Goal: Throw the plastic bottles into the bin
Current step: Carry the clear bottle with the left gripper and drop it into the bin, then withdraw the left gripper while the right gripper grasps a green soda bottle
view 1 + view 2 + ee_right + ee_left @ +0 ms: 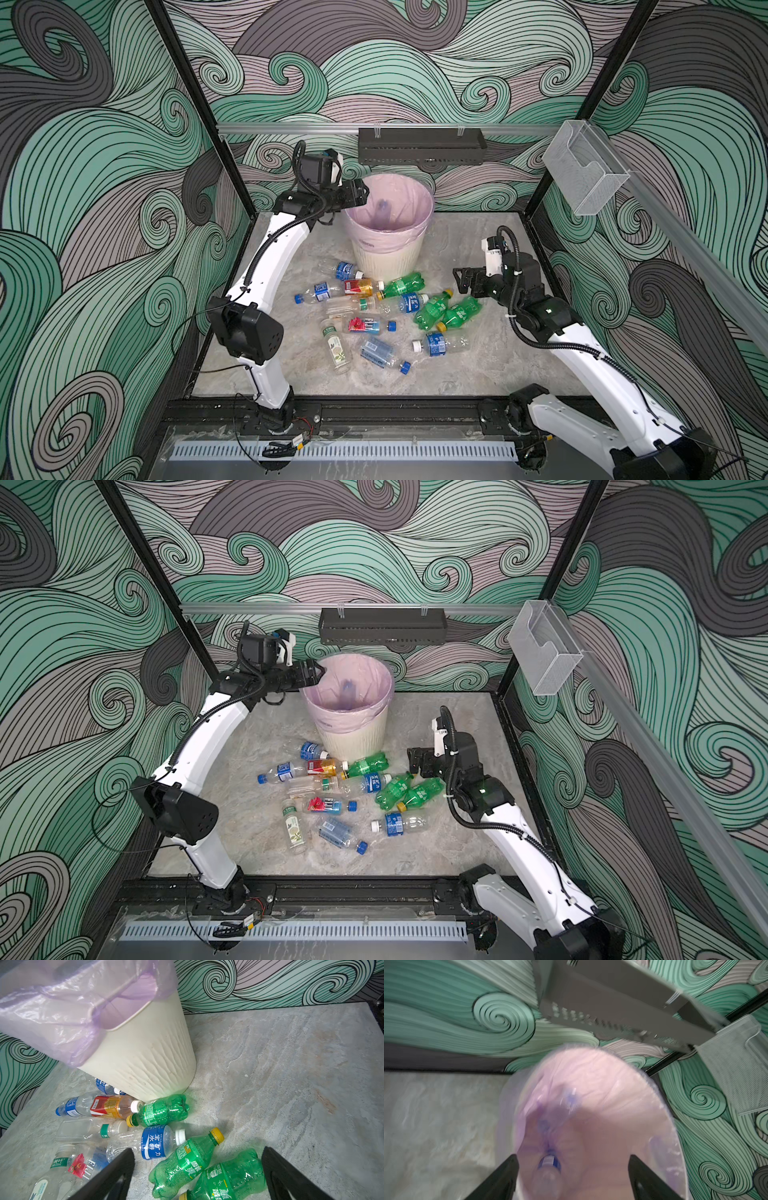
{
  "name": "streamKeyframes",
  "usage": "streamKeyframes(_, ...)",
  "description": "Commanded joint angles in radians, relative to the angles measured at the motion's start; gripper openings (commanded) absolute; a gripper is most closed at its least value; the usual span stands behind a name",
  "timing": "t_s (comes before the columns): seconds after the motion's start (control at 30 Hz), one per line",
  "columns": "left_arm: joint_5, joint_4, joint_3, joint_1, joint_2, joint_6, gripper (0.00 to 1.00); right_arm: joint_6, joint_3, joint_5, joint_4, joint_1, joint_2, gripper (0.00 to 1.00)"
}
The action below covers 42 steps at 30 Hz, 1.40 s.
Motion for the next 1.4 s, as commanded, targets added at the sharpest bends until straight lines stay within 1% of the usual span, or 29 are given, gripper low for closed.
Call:
streamKeyframes(0.0,-0.058,0.027,-0.135,0.014,-0.200,0.043,0.91,0.053,0.039,0.094,-0.118,-0.007,0.019,0.95)
streamKeyframes(0.13,-0.133,-0.029,-0.330,0.042,-0.408,0.064,0.98,0.141,0.056,0.158,-0.227,-0.007,0.035,0.93)
streamKeyframes(0.2,-0.158,-0.059,-0.424,0.063,-0.499,0.075,0.99,0.216,0.045,0.191,-0.288,-0.013,0.040,0.93)
streamKeyframes(0.33,-0.184,-0.119,-0.578,0.090,-0.635,0.090,0.99,0.328,-0.020,0.136,-0.302,-0.038,0.040,0.92)
streamKeyframes(0.47,-0.228,-0.171,-0.714,0.096,-0.729,0.077,0.99,0.397,-0.073,0.092,-0.293,-0.045,0.082,0.90)
streamKeyframes(0.53,-0.230,-0.177,-0.771,0.097,-0.765,0.066,0.99,0.422,-0.105,0.057,-0.249,-0.046,0.109,0.91)
streamKeyframes(0.6,-0.232,-0.168,-0.819,0.099,-0.797,0.043,0.99,0.467,-0.149,0.007,-0.168,-0.058,0.133,0.91)
streamKeyframes(0.67,-0.234,-0.160,-0.851,0.099,-0.818,0.029,0.99,0.510,-0.188,-0.031,-0.100,-0.069,0.154,0.90)
streamKeyframes(0.77,-0.251,-0.167,-0.868,0.099,-0.834,0.027,0.99,0.549,-0.222,-0.041,-0.027,-0.076,0.194,0.90)
streamKeyframes(0.9,-0.268,-0.172,-0.871,0.099,-0.835,0.048,0.99,0.565,-0.234,-0.066,0.079,-0.080,0.248,0.89)
streamKeyframes(1.07,-0.256,-0.190,-0.876,0.099,-0.820,0.052,0.99,0.576,-0.225,-0.084,0.122,-0.082,0.337,0.87)
streamKeyframes(1.17,-0.260,-0.190,-0.888,0.100,-0.826,0.046,0.99,0.592,-0.236,-0.105,0.161,-0.085,0.374,0.80)
streamKeyframes(1.37,-0.270,-0.188,-0.908,0.100,-0.845,0.048,0.99,0.595,-0.243,-0.106,0.200,-0.095,0.429,0.71)
